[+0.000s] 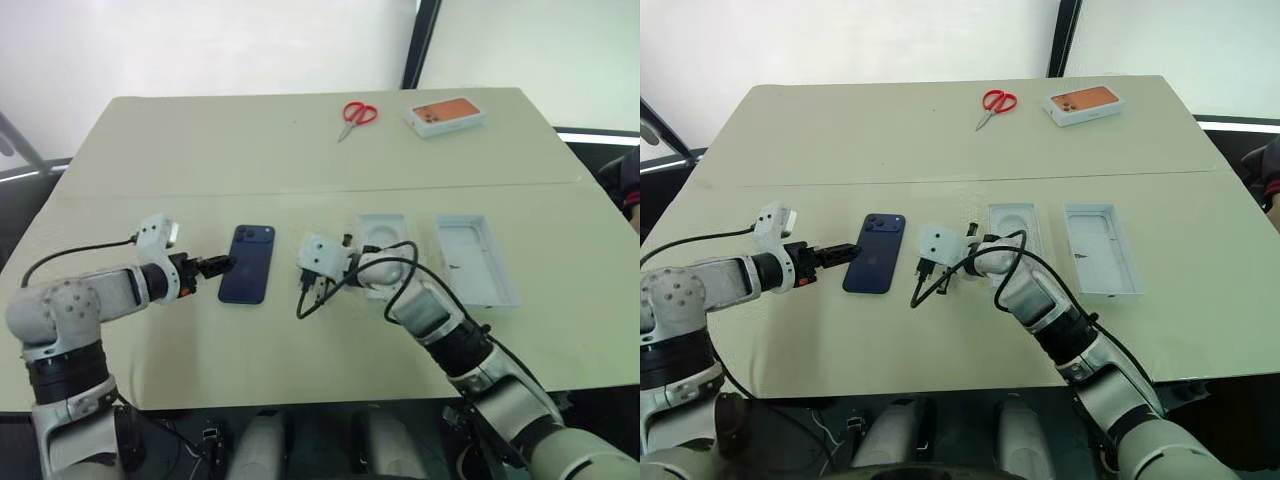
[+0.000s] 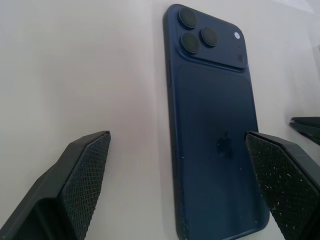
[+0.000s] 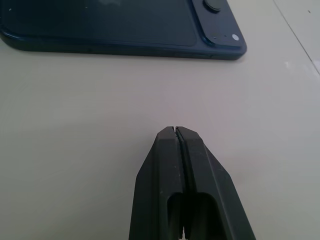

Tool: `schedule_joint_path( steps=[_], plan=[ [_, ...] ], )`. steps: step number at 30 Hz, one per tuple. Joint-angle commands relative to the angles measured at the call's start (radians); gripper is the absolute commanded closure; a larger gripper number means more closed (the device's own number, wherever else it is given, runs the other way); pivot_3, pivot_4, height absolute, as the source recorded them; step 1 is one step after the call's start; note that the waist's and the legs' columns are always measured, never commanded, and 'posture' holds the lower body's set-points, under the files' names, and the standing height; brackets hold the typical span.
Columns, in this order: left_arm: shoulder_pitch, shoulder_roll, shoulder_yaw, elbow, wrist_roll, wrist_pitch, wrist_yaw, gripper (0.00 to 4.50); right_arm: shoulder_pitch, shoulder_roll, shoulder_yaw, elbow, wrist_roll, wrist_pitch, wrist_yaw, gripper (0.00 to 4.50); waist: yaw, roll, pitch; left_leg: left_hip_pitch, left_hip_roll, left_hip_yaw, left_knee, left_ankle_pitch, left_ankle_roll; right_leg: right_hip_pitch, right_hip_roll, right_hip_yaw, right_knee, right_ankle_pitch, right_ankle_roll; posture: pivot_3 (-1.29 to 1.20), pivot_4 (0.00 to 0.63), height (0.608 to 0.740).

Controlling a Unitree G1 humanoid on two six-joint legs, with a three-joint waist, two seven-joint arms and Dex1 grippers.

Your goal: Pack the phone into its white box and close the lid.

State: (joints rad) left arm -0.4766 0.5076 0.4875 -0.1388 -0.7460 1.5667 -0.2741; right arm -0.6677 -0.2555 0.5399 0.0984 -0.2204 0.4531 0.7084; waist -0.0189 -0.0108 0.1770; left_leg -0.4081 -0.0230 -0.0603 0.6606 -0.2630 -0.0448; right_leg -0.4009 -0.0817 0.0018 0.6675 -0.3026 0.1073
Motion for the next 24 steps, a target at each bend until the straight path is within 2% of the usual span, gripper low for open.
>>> schedule_joint_path(
  steps=[1,9,19,24],
  plan=[
    [0.001,0.001,-0.017,0.032,-0.063,0.048,-0.013,0.0,-0.051,0.056,0.026,0.037,-0.012,-0.051,0.0,4.46,-0.001,0.0,0.0,0.0,0.0,0.0,0.0,0.0,0.0,0.0,0.0,0.0,0.0,0.0,0.0,0.0,0.15,0.74],
    [0.021,-0.03,-0.071,0.045,-0.186,0.048,0.052,0.0,-0.104,0.144,0.046,0.151,-0.027,-0.115,-0.002,4.46,0.005,0.0,-0.001,0.0,0.0,0.0,0.0,0.0,-0.001,0.0,-0.001,0.0,0.0,0.0,0.0,0.0,0.15,0.74],
    [-0.001,-0.113,-0.014,0.073,-0.366,0.048,0.158,0.0,-0.098,0.149,0.035,0.169,-0.037,-0.134,0.006,4.46,0.006,0.0,-0.002,0.001,-0.001,-0.001,0.0,0.0,-0.001,0.001,-0.002,0.0,0.0,0.0,0.0,0.0,0.15,0.74],
    [-0.008,-0.112,-0.006,0.096,-0.398,0.048,0.22,0.0,-0.094,0.146,0.03,0.163,-0.039,-0.13,0.007,4.46,0.001,0.0,-0.002,0.001,0.0,-0.001,0.0,0.0,-0.001,0.0,-0.001,0.0,0.0,0.0,0.0,0.0,0.15,0.74]
  ],
)
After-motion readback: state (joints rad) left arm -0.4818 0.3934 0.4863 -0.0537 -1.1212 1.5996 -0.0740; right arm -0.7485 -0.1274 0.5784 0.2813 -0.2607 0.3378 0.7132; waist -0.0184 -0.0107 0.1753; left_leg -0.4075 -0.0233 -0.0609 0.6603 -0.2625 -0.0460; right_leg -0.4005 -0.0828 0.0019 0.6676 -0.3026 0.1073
